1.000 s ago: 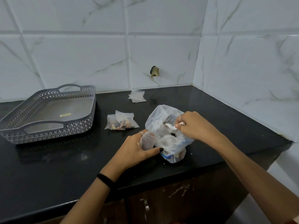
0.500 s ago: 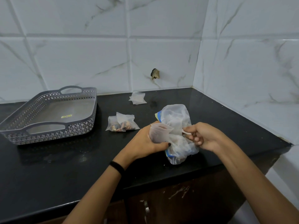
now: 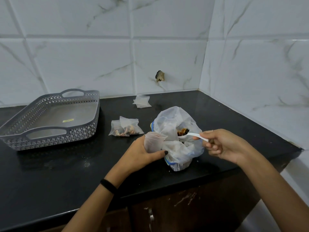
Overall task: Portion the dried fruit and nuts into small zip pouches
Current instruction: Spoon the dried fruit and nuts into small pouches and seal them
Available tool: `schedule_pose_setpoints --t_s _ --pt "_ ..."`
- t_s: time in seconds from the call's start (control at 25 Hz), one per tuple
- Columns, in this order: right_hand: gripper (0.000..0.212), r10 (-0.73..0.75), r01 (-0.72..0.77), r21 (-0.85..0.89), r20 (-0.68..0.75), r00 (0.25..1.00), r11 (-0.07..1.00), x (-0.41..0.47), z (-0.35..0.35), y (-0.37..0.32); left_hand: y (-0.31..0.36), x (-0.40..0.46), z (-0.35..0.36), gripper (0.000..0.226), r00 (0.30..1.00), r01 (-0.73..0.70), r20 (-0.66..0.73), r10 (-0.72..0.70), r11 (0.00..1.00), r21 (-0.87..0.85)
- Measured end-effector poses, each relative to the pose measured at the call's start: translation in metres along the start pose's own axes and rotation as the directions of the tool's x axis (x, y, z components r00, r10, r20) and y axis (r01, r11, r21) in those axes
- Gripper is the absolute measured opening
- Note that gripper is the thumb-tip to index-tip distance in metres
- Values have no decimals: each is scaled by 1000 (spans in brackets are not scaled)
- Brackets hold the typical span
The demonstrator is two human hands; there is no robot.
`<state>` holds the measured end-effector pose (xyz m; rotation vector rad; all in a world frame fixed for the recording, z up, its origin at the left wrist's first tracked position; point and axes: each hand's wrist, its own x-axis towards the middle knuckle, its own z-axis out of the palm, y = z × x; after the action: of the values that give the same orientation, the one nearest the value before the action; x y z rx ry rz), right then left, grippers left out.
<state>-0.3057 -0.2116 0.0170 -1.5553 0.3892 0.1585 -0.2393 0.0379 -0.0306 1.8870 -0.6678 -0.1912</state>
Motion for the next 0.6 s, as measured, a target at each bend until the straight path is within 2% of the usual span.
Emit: schedule_pose_setpoints --t_s 0.2,0.32,0.44,0.6 --pt "29 -100 98 -49 -38 994 994 -17 -5 -3 4 -8 1 41 998 26 -52 -28 999 -35" --pt "29 -190 189 -44 -17 982 981 -28 -1 -13 5 -12 1 41 988 -18 -151 12 999 -36" --pt "27 -239 240 -8 57 969 971 -39 9 -22 11 -18 1 44 967 -34 -254 38 999 21" --pt "28 -237 236 29 198 951 971 -47 33 -27 17 -22 4 48 958 -44 -278 74 993 113"
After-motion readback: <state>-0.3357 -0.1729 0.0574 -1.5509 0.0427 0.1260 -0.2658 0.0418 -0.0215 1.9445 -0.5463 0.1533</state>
